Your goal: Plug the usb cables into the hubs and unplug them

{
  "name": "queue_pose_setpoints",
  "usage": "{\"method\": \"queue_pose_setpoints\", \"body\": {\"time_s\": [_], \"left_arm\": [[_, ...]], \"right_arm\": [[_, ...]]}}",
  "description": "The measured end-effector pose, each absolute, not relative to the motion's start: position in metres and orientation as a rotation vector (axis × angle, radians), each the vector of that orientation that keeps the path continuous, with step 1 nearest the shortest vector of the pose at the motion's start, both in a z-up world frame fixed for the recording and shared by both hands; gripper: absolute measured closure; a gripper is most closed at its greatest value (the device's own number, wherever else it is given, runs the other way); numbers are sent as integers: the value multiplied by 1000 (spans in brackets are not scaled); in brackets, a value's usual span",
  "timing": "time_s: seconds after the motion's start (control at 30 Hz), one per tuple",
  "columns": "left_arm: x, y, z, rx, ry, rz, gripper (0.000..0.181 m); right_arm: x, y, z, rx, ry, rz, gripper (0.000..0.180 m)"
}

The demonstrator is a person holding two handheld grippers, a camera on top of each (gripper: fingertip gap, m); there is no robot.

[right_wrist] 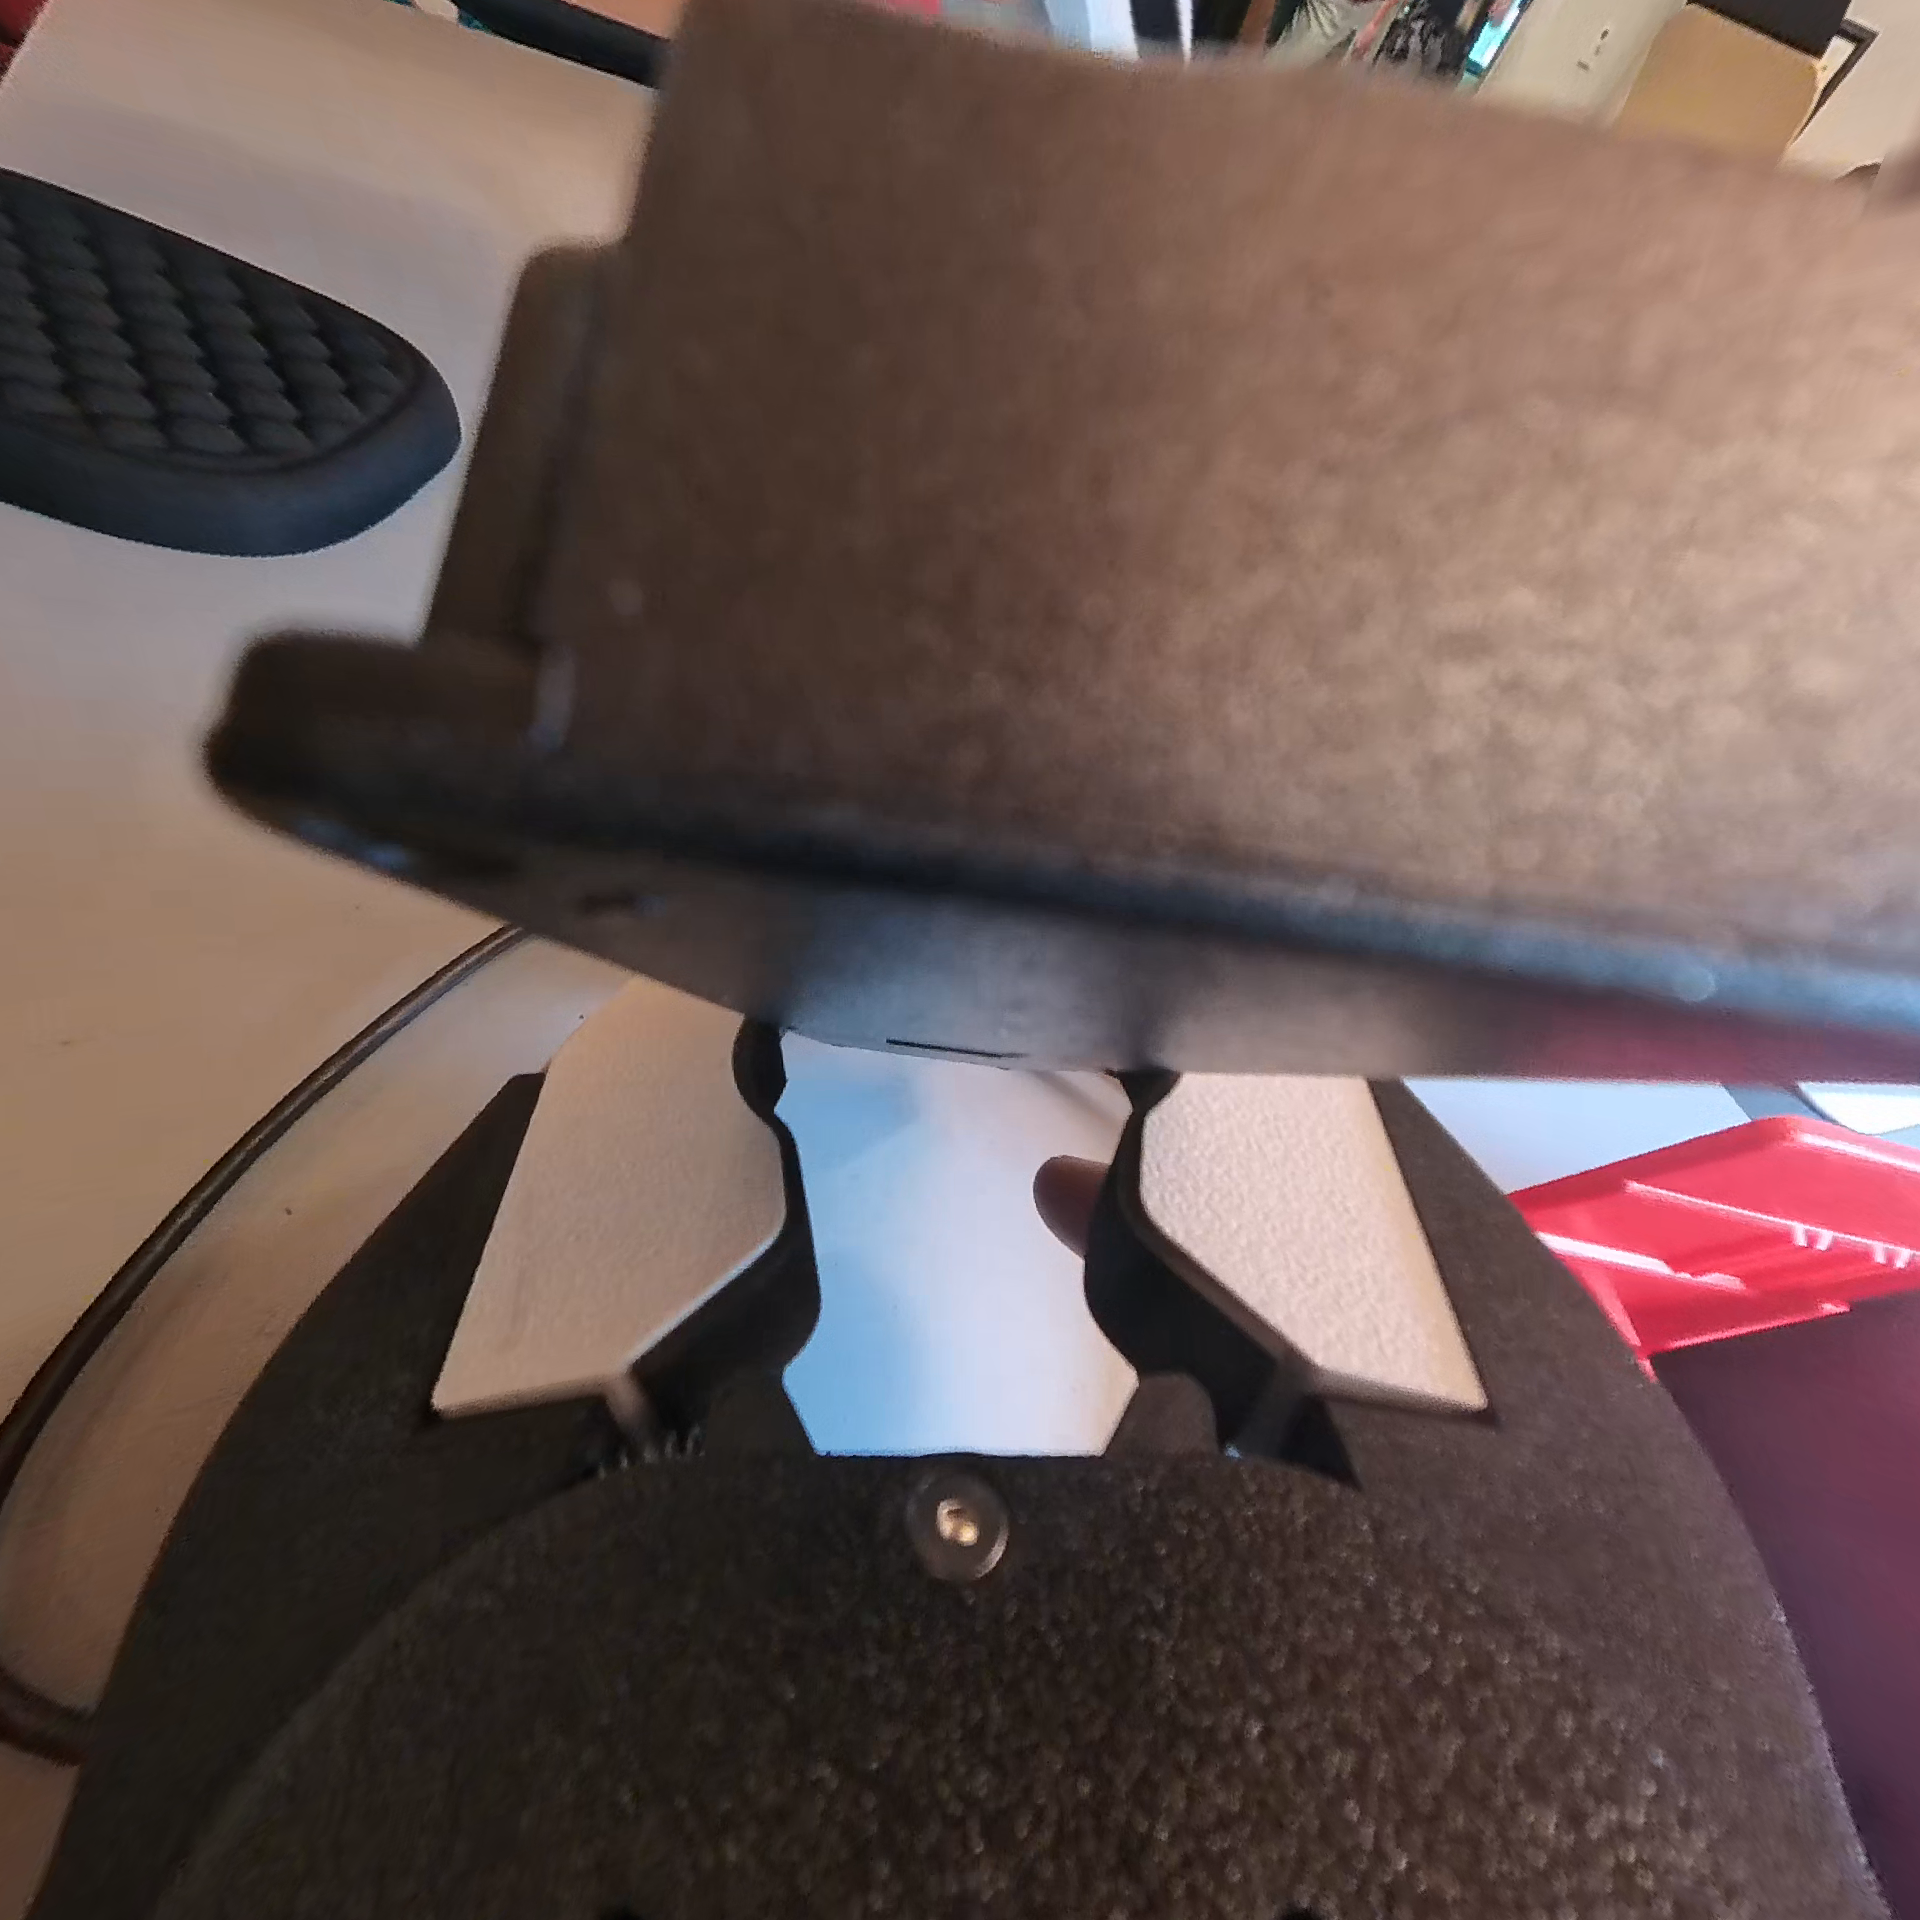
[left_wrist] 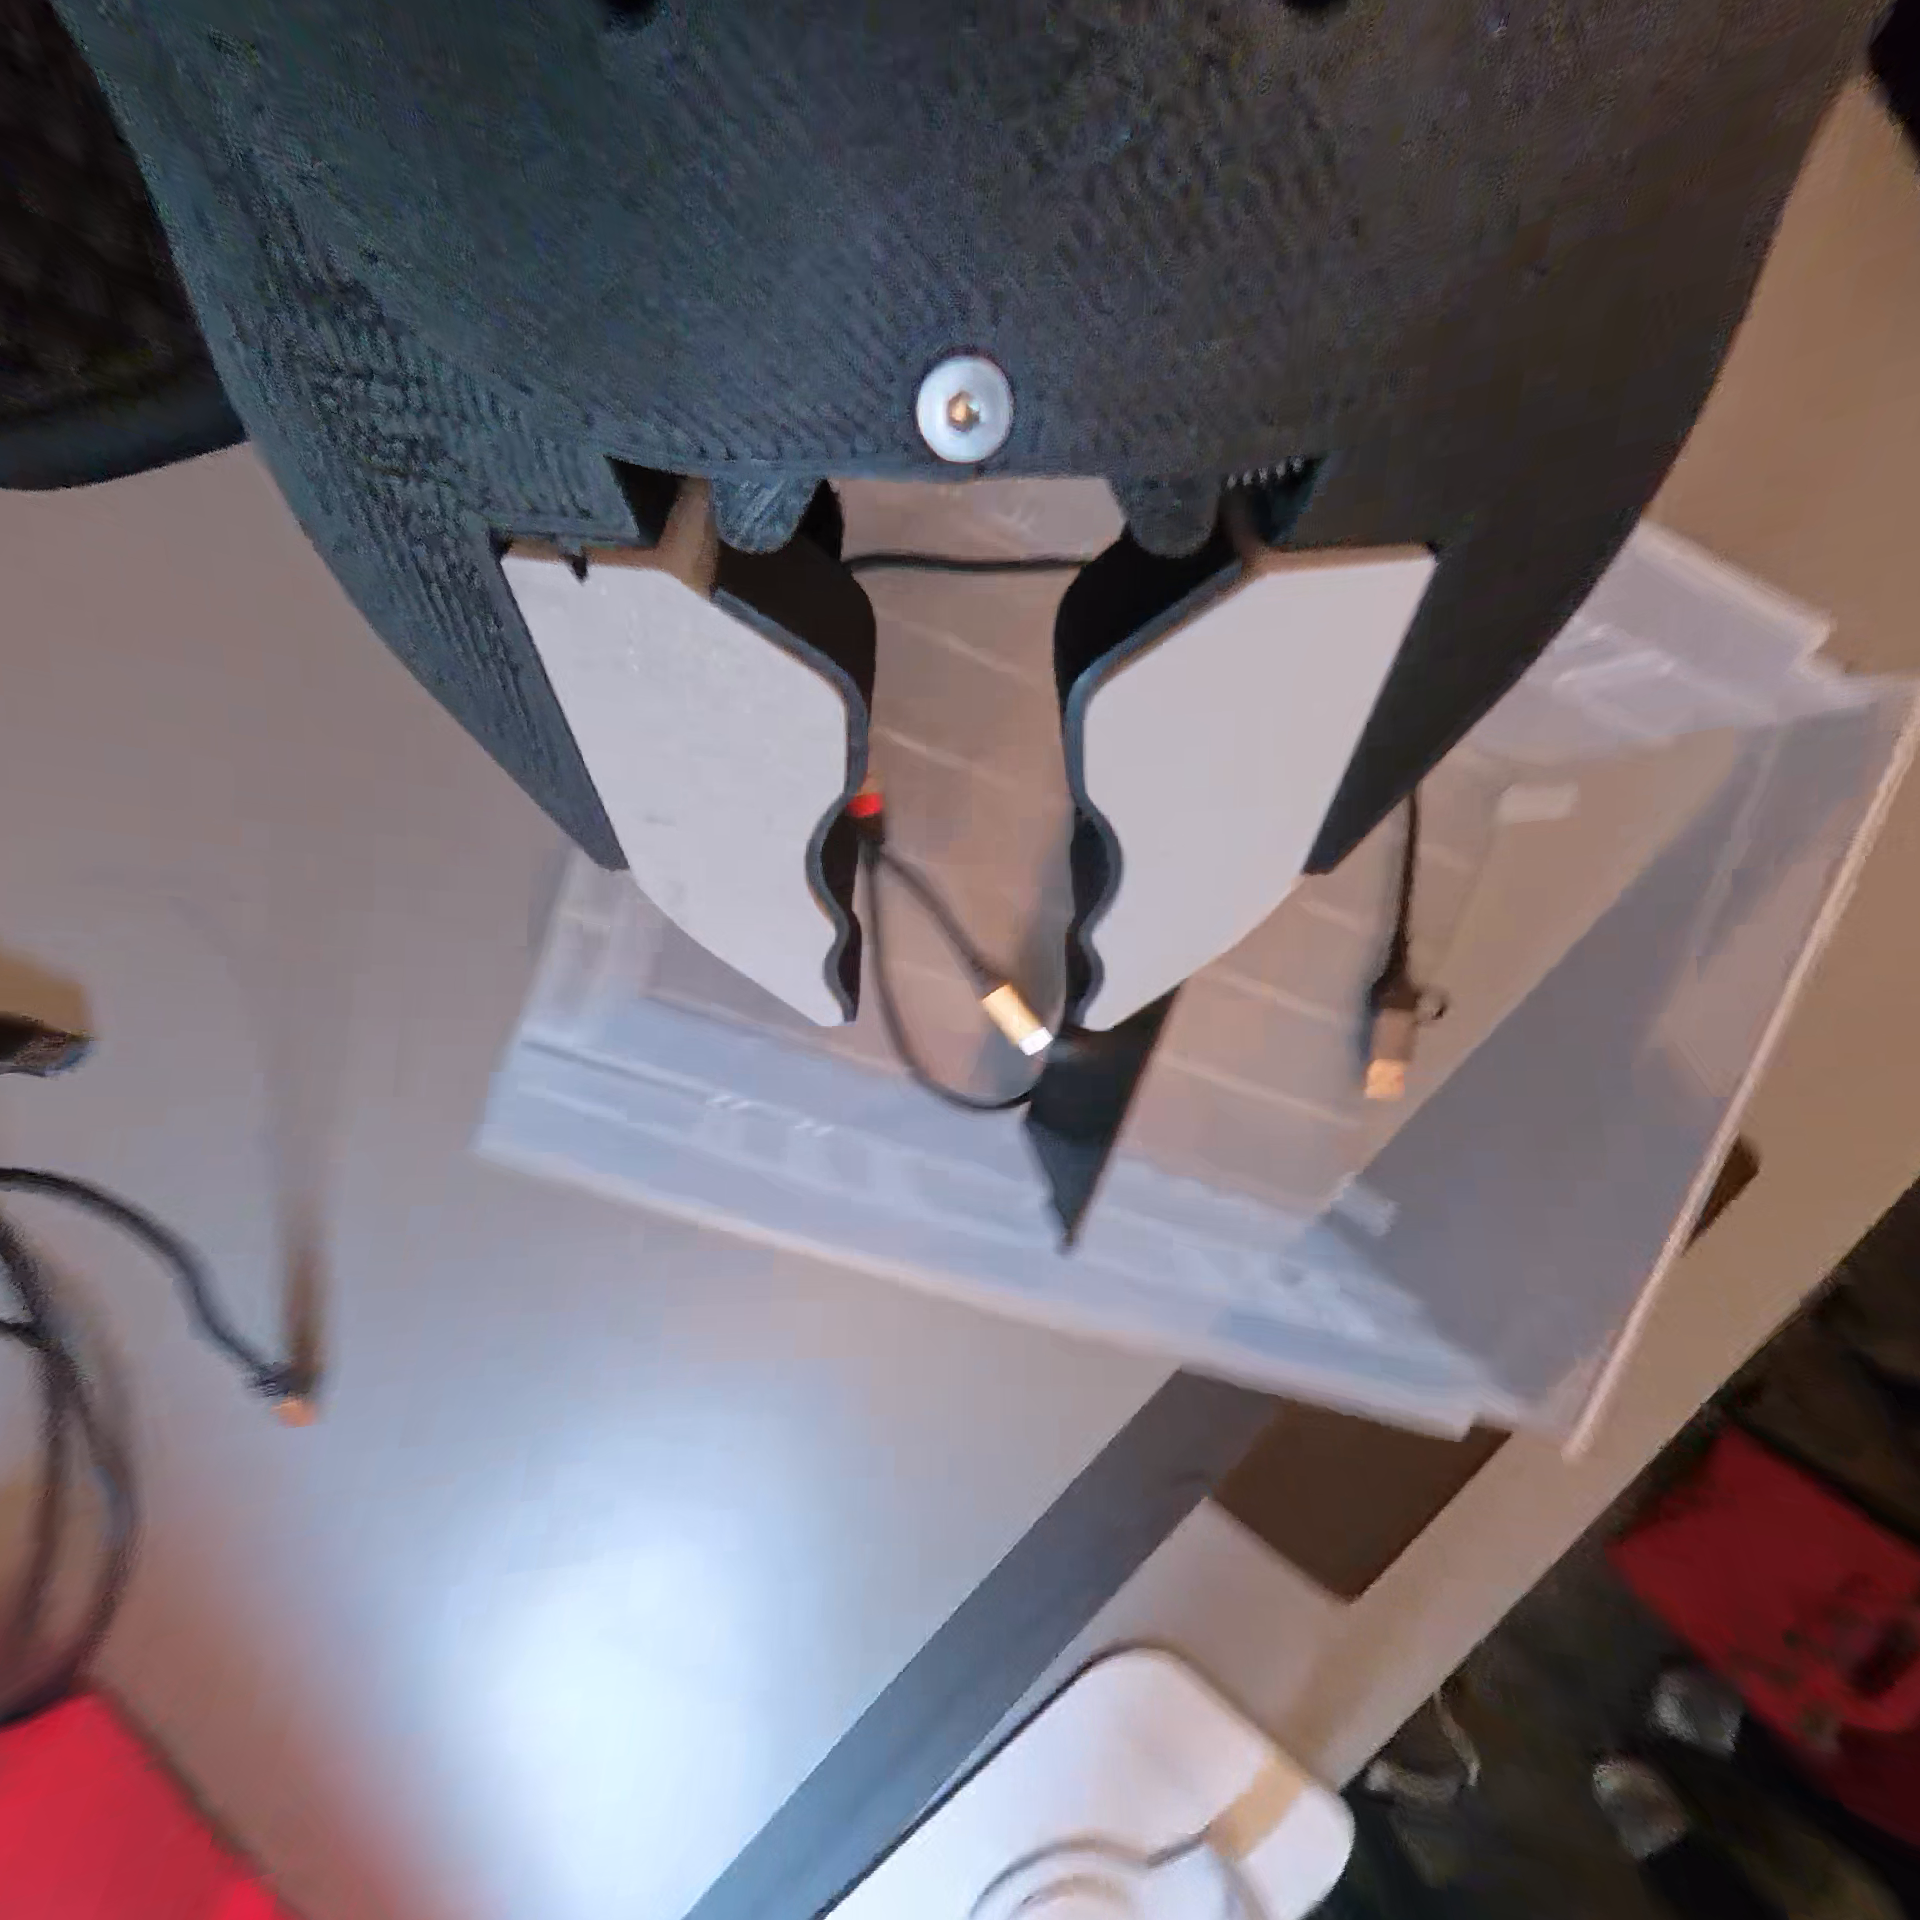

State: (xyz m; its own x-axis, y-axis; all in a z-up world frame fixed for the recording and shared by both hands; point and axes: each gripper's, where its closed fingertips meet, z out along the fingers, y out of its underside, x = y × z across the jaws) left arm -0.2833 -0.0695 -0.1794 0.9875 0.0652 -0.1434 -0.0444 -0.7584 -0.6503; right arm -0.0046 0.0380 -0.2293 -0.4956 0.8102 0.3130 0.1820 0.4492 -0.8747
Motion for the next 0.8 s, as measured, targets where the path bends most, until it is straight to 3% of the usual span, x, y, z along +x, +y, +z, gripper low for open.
{"method": "queue_pose_setpoints", "body": {"time_s": [0.03,0.37,0.6,0.8], "left_arm": [[-296,-76,-183,-2466,-58,207,141],[-309,-118,-251,-2912,26,171,157],[-310,-180,-280,-3353,737,385,140],[-314,-196,-300,-3489,1200,487,150]], "right_arm": [[-4,38,-230,-828,-1943,1047,116],[-4,39,-233,-829,-1951,1062,116],[-4,39,-234,-832,-1957,1076,116],[-3,40,-235,-828,-1963,1064,116]]}}
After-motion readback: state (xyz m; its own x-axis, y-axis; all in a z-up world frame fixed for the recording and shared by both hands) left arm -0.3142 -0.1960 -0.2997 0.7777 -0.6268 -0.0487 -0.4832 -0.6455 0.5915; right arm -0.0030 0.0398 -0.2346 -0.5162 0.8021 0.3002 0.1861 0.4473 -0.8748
